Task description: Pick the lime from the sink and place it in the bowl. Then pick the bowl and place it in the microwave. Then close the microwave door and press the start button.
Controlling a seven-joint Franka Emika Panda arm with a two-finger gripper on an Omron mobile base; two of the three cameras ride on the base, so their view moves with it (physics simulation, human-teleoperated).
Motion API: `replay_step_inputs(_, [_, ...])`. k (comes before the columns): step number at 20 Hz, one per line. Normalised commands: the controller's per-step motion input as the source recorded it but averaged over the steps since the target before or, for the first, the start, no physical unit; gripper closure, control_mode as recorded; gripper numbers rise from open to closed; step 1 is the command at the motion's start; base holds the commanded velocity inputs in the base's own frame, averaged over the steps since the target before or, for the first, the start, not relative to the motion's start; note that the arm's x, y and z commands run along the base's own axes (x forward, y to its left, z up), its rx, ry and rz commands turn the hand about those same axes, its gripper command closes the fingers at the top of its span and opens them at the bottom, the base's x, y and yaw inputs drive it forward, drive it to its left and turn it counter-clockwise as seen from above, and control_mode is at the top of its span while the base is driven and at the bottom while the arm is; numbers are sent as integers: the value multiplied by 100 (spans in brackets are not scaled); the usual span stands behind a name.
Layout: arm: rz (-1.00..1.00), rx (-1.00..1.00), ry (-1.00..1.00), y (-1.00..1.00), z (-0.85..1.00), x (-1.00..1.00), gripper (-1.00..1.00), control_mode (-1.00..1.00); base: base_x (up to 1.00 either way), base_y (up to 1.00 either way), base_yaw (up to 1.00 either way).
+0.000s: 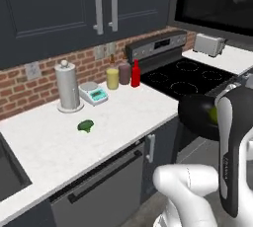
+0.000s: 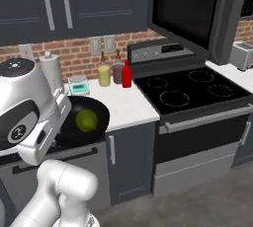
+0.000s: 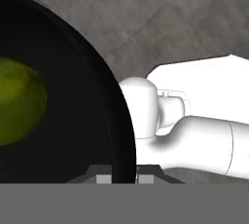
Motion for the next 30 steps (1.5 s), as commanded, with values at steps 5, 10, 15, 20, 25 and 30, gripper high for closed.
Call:
replay_step_inputs(5, [0, 0, 0, 0, 0, 0, 100, 100, -10, -25, -79])
replay_step_inputs(10, [0, 0, 0, 0, 0, 0, 100, 100, -19, -57, -58])
replay_step_inputs(15, [0, 0, 0, 0, 0, 0, 100, 100, 0, -98, -17])
replay_step_inputs(20, [0, 0, 0, 0, 0, 0, 100, 100, 16, -100, -1])
replay_step_inputs(25, [0, 0, 0, 0, 0, 0, 100, 100, 49, -100, 5])
replay_step_inputs(30, [0, 0, 0, 0, 0, 0, 100, 100, 44, -100, 24])
